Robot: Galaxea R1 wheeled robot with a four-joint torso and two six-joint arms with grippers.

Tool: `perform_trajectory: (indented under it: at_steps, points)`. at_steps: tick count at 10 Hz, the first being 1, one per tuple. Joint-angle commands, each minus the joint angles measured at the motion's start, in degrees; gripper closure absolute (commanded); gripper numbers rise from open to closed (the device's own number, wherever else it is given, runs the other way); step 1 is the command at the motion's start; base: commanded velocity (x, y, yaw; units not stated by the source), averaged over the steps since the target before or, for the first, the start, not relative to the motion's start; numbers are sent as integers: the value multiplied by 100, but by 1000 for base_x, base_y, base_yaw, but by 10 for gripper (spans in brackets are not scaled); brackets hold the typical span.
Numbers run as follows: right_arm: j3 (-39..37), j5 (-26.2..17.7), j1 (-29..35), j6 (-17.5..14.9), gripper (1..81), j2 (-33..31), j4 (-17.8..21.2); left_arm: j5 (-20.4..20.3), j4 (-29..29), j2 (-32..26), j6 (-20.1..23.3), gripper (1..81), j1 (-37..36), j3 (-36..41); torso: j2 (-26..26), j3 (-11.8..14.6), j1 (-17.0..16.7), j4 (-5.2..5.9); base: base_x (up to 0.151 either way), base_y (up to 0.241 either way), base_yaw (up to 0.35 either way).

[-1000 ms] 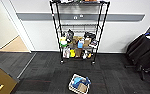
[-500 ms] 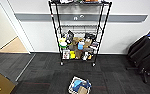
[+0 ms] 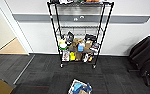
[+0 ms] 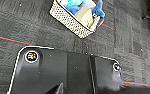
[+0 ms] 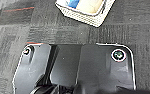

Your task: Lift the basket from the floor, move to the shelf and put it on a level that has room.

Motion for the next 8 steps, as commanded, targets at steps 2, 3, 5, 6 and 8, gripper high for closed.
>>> perform_trajectory:
  at_steps: [2, 3, 5, 6, 8]
  points:
    - [4, -260, 198, -1, 10, -40, 44, 235, 105, -45, -11, 10, -212, 47, 0, 0, 0, 0, 120, 0, 0]
    - [4, -260, 198, -1, 10, -41, 44, 235, 106, -37, -11, 10, -204, 47, 0, 0, 0, 0, 119, 0, 0]
    - [-5, -198, 180, -1, 10, -40, 53, 235, 106, -19, -11, 10, -186, 47, 0, 0, 0, 0, 118, 0, 0]
    - [-14, -190, 180, -1, 10, -40, 53, 235, 106, -1, -11, 10, -186, 47, 0, 0, 2, 0, 116, 0, 0]
    - [-14, -181, 189, -1, 10, -32, 53, 244, 106, -19, -11, 10, -168, 47, 0, 0, 0, 0, 116, 0, 0]
